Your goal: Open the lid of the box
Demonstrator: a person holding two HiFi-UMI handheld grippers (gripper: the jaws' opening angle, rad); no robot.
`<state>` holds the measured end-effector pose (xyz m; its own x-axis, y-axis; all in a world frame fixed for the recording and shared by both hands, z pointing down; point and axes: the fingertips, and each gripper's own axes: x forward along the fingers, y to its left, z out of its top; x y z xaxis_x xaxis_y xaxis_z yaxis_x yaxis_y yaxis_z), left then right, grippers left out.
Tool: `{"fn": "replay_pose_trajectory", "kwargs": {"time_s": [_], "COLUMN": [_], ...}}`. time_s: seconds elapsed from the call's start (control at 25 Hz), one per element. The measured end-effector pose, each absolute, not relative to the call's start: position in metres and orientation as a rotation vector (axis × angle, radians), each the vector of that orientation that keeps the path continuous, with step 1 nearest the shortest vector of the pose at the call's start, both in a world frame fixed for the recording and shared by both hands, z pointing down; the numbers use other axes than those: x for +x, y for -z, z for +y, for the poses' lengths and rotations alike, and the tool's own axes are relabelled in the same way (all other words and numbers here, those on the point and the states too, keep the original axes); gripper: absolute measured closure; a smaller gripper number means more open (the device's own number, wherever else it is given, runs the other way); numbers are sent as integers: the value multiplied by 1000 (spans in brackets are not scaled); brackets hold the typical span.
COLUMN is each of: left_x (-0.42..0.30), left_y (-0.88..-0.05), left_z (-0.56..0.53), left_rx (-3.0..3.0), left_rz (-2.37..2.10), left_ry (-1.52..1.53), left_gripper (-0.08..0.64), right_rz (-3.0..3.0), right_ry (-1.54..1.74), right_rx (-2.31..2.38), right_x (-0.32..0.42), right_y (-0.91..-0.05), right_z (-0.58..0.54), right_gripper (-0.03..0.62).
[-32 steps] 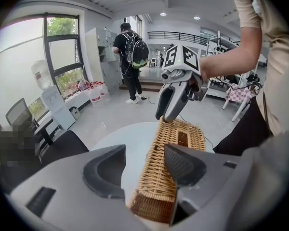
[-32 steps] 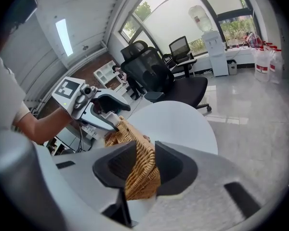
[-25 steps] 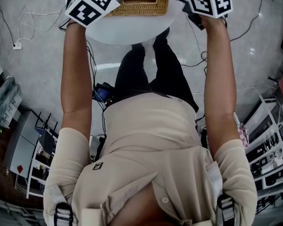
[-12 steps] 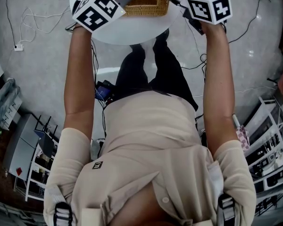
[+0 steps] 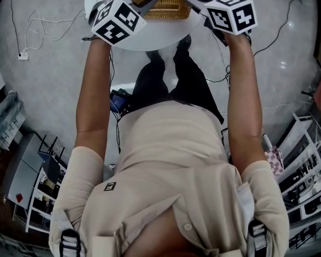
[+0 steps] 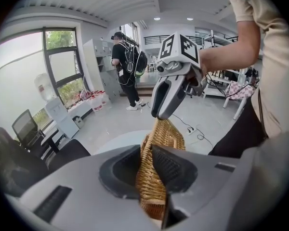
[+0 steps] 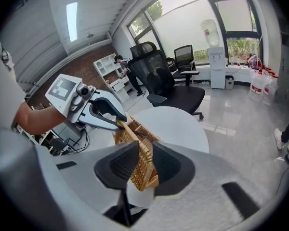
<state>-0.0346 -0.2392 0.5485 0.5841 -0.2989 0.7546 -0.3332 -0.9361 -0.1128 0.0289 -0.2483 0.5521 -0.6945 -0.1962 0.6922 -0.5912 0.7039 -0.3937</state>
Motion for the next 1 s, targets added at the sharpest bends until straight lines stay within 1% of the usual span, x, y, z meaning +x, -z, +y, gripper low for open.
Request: {"fn": "replay_pose_trajectory", "kwargs": {"time_s": [0.48,1.0], "left_x": [-28,-34], "left_y": [-530,-521], "left_z": [-212,-186], "left_rx": [2789,2791], "left_rz": [-572,-544], "left_ry": [-1290,-1259], "left_gripper": [495,506], "right_rz": [-2184,-2134], "right_ry": [-600,-567], "right_rx": [663,675], "right_x": [35,29], "right_y": [-534,-527], "right_z": [-221,-193], "right_gripper": [511,506]}}
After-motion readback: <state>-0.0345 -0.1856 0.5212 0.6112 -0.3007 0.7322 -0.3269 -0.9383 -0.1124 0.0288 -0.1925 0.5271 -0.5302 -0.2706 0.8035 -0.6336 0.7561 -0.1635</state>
